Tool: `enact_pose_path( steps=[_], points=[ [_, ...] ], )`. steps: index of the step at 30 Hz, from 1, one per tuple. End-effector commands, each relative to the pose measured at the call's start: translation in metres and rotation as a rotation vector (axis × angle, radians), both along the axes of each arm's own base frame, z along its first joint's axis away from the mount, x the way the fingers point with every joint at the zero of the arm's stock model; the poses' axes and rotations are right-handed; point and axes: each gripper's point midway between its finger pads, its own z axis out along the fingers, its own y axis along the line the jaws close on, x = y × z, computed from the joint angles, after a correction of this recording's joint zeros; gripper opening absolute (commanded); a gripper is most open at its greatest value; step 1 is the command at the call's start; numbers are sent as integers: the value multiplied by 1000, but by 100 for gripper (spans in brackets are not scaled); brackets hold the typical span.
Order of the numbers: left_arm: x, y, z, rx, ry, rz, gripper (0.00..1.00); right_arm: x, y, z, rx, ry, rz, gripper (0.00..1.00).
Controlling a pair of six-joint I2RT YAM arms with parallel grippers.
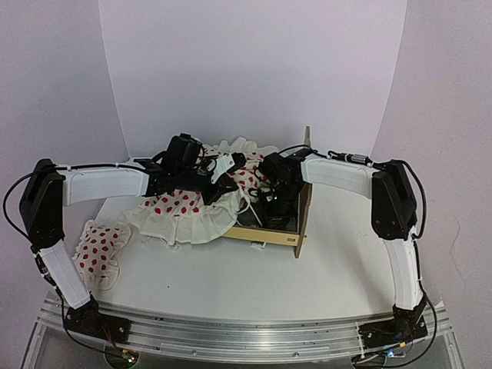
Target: Set up the pet bed
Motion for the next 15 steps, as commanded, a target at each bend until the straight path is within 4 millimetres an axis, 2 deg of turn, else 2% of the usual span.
enact_pose_path(
  steps=[1,6,10,13,15],
  points=[
    [-4,0,39,-84,-64,-7,0,-19,-27,-10,-132,71,15,18],
    [-4,0,36,-87,-58,-10,0,-5,-4,44,-12,-75,44,34],
    [-8,-1,28,-87,-29,-18,0,1,16,88,99,-202,66,40],
    [-7,-4,33,-107,-45,-19,0,1,17,107,123,-269,62,42],
    [-5,-4,34,-109,-51,-15,0,2,13,111,122,-296,54,42]
  ],
)
